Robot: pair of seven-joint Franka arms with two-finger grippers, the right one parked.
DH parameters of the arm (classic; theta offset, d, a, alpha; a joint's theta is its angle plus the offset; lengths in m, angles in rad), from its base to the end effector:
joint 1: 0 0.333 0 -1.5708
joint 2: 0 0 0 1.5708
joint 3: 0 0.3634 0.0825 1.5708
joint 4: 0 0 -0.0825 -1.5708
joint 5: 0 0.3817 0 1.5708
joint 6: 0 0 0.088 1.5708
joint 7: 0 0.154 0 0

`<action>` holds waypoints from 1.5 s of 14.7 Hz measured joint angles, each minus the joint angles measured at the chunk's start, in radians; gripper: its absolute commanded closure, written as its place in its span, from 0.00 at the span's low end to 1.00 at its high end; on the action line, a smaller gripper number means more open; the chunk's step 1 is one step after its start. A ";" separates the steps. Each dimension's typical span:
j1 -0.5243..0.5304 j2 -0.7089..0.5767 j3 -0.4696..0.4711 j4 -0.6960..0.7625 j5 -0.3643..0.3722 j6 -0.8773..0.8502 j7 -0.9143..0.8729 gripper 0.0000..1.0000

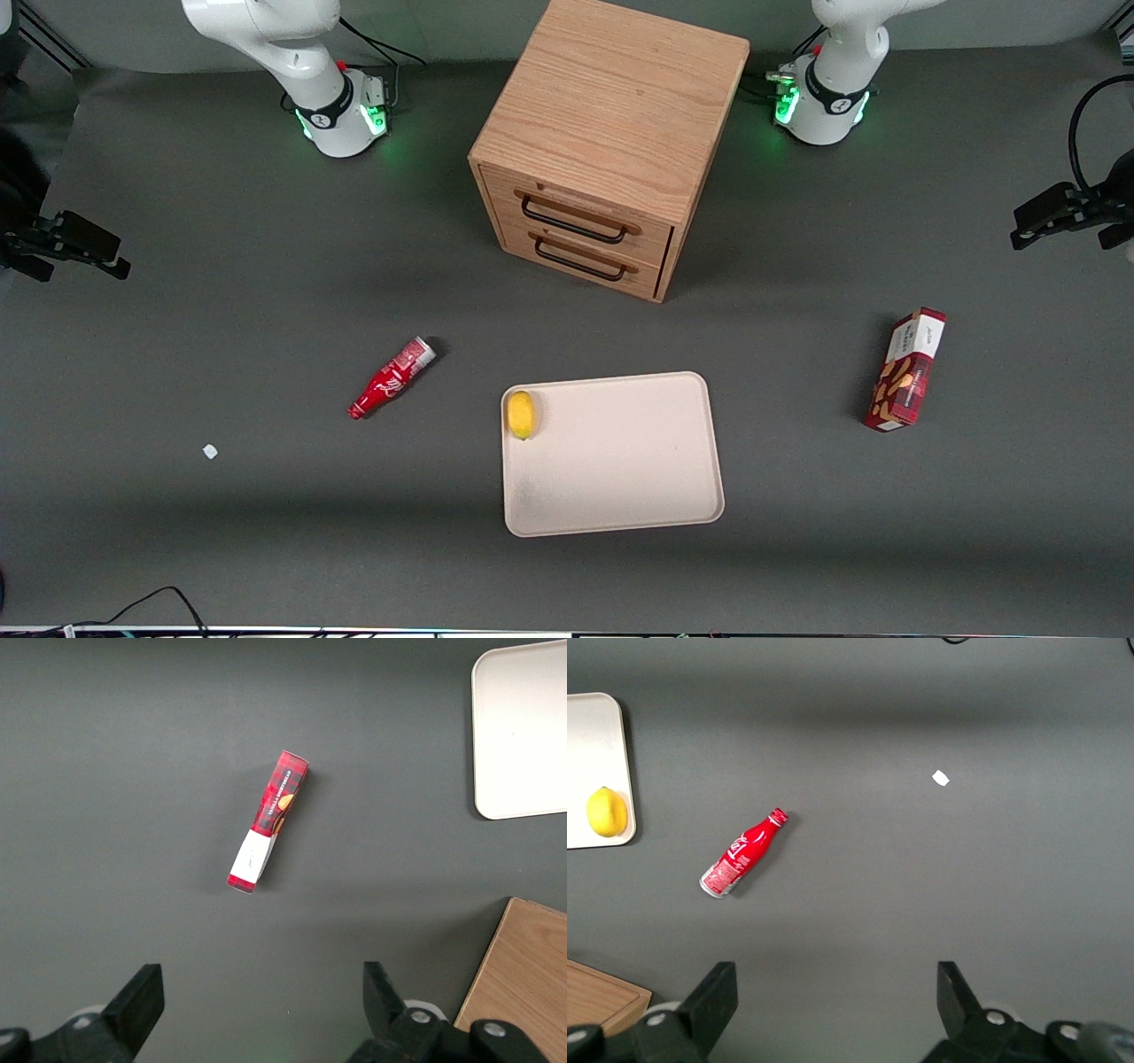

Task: Place red cookie box on tray
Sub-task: 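Move the left gripper toward the red plaid cookie box, then lower the open left gripper over the cookie box's end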

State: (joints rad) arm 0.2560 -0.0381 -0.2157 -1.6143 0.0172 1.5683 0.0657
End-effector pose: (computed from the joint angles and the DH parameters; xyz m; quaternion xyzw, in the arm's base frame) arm 0.5373 0.0220 0.6246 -0.9998 0.0126 0.0051 0.0124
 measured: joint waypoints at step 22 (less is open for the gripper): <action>0.000 0.227 0.005 -0.346 0.053 0.558 0.145 0.00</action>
State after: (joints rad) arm 0.2561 0.1893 -0.2103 -1.9607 0.0697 2.1267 0.2102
